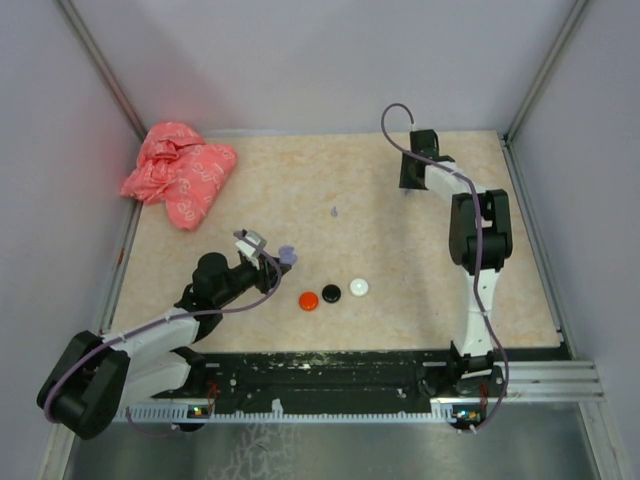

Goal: Insert the wireless bluetooth earbuds into the charging case
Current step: Adjust the earbud at the center of the board.

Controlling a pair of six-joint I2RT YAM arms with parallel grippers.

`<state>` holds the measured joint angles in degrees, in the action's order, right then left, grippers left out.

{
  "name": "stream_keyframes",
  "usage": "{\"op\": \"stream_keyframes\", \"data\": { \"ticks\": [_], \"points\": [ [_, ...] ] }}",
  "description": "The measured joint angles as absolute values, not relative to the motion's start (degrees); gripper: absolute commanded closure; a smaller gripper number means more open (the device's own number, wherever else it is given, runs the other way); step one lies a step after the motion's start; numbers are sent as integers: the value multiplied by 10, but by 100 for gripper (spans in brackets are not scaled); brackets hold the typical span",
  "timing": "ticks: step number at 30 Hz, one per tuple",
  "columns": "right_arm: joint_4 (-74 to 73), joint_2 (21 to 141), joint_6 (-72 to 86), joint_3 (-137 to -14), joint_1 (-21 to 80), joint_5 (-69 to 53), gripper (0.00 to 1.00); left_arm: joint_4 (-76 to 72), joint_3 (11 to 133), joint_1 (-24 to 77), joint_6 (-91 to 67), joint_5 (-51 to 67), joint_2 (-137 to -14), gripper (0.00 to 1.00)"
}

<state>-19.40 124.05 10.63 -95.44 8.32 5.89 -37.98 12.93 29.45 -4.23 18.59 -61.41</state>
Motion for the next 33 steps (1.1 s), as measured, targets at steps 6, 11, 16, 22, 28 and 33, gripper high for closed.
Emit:
{"op": "stream_keyframes", "data": {
  "ticks": [6,11,16,22,28,33],
  "points": [
    [-210,1270,106,-968,81,54,69,-376,130,295,-42,187,-614,100],
    [-211,1274,106,-976,81,44,74,-376,130,295,-42,190,-618,100],
    [-211,1278,103,-980,81,36,81,-376,130,295,-42,192,-621,100],
    [-197,1266,91,-955,81,15,82,-376,130,295,-43,199,-614,100],
    [-200,1186,77,-841,101,-6,82,-376,130,295,-49,208,-598,100],
    [-217,1101,69,-729,163,-18,81,-377,127,295,-55,216,-580,100]
  ]
}}
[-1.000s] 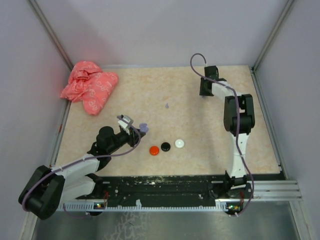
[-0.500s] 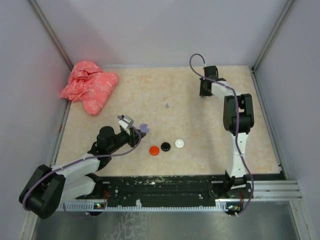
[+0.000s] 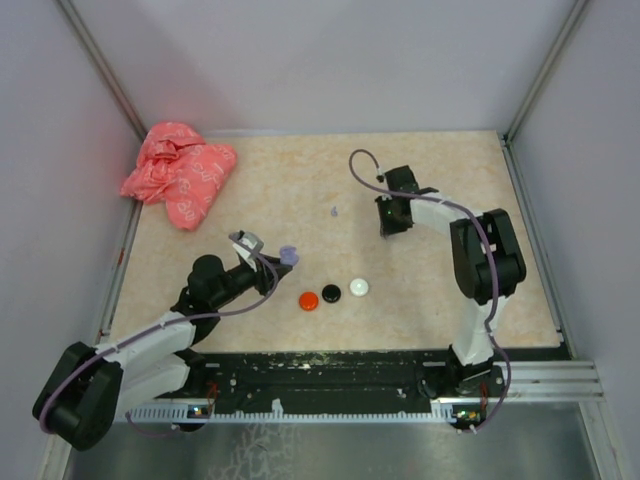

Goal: Insert the wireless bluetooth earbuds into the charging case
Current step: Adjust the earbud at the center of the board.

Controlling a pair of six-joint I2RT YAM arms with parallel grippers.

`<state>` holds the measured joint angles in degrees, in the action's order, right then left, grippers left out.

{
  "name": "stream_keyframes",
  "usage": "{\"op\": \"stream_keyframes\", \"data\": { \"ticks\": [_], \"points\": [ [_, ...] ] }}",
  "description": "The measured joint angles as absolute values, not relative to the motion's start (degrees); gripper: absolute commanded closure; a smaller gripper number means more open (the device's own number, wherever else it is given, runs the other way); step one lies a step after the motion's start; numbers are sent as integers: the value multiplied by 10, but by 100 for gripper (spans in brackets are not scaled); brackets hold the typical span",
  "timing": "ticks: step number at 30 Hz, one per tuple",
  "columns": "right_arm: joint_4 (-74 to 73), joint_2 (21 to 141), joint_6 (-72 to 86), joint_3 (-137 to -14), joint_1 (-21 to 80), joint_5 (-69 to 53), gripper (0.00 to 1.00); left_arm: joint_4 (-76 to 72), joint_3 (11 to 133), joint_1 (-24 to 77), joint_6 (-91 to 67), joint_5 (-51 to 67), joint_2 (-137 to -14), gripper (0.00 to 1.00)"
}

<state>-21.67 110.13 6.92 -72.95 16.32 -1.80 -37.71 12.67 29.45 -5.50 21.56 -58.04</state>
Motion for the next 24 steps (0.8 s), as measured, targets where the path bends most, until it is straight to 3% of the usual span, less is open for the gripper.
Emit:
{"op": "stream_keyframes", "data": {
  "ticks": [5,12,24],
  "points": [
    [-244,1039,61,-655,224,-28,78,-377,119,295,-60,221,-567,100],
    [-275,999,59,-611,263,-20,63,-377,114,295,-65,226,-562,100],
    [-290,987,58,-597,277,35,62,-385,113,295,-69,232,-562,100]
  ]
}}
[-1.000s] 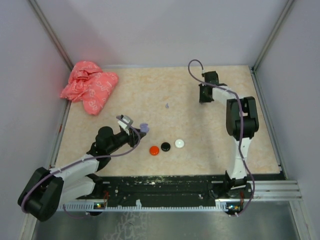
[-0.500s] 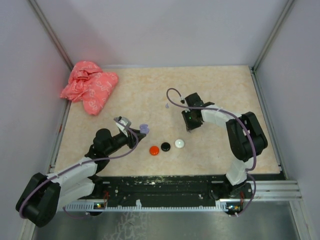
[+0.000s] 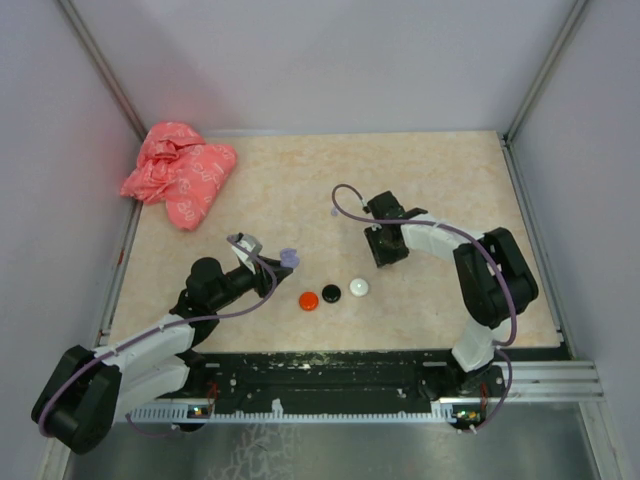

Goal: Insert the wireless bluetooth earbuds into the charging case
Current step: Adjust the earbud at the center of the board.

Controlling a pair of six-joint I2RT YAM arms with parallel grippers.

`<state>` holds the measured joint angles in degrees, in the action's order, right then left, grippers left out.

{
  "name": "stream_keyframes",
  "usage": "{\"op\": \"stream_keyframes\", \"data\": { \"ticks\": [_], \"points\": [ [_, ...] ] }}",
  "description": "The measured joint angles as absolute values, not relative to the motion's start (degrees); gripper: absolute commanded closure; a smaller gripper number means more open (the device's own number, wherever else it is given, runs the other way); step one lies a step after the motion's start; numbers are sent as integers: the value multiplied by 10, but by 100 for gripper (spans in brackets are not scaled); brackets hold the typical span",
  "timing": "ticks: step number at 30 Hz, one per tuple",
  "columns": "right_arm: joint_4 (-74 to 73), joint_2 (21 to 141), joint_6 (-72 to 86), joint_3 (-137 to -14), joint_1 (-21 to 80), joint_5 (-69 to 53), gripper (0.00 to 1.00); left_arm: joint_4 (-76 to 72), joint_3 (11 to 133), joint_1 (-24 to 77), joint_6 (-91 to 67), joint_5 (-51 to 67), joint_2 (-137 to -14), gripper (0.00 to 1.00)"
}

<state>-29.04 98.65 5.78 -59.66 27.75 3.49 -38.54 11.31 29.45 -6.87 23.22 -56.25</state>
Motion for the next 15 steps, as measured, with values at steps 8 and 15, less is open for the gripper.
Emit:
{"op": "stream_keyframes", "data": {
  "ticks": [8,15],
  "points": [
    [-311,970,68,-591,277,86,63,-385,113,295,-69,232,-562,100],
    [-303,909,76,-586,301,83,64,-386,113,295,-72,232,-562,100]
  ]
}}
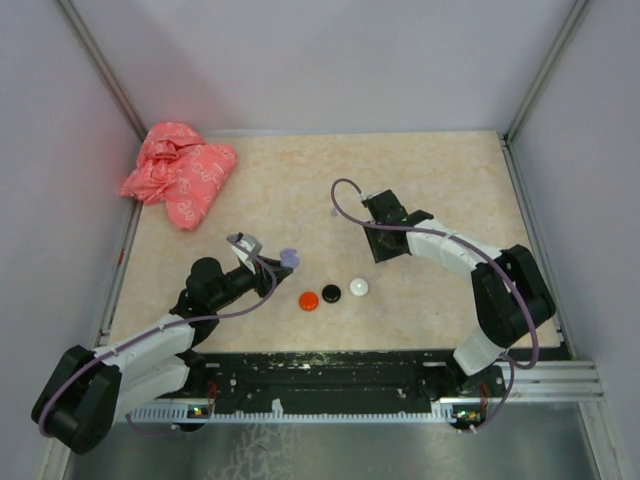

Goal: Insert the wireless bluetooth earbuds into the charging case
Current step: Adjust the earbud at the center of the board, then pick up the earbud from the center of the board.

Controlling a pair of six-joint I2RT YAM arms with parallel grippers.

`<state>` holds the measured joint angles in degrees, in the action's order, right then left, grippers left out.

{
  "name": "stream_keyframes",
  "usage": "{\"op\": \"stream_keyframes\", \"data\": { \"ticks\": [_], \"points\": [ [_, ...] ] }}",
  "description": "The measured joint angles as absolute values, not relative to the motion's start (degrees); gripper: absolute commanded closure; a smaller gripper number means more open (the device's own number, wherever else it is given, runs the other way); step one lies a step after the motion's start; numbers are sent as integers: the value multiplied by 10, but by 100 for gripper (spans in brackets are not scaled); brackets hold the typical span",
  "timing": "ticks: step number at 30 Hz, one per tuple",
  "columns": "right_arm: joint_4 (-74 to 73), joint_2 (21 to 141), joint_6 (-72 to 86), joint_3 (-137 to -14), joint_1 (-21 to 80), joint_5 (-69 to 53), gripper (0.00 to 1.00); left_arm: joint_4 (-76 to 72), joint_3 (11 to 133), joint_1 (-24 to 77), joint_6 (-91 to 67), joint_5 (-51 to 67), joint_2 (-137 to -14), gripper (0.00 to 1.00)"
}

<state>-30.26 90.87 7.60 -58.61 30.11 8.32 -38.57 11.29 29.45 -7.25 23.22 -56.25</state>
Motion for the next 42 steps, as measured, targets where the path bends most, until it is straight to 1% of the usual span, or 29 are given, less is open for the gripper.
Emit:
{"op": "stream_keyframes", "data": {
  "ticks": [12,26,33,39,42],
  "points": [
    [-240,912,121,-578,314,94,65,-385,109,295,-75,232,-558,100],
    [-223,973,141,-577,314,101,68,-386,106,295,-77,233,-558,100],
    [-218,983,143,-577,314,101,75,-394,102,295,-77,242,-556,99],
    [-218,983,144,-577,314,105,85,-413,95,295,-77,249,-554,100],
    [-218,983,143,-577,315,107,88,-420,95,295,-76,256,-554,100]
  ]
}}
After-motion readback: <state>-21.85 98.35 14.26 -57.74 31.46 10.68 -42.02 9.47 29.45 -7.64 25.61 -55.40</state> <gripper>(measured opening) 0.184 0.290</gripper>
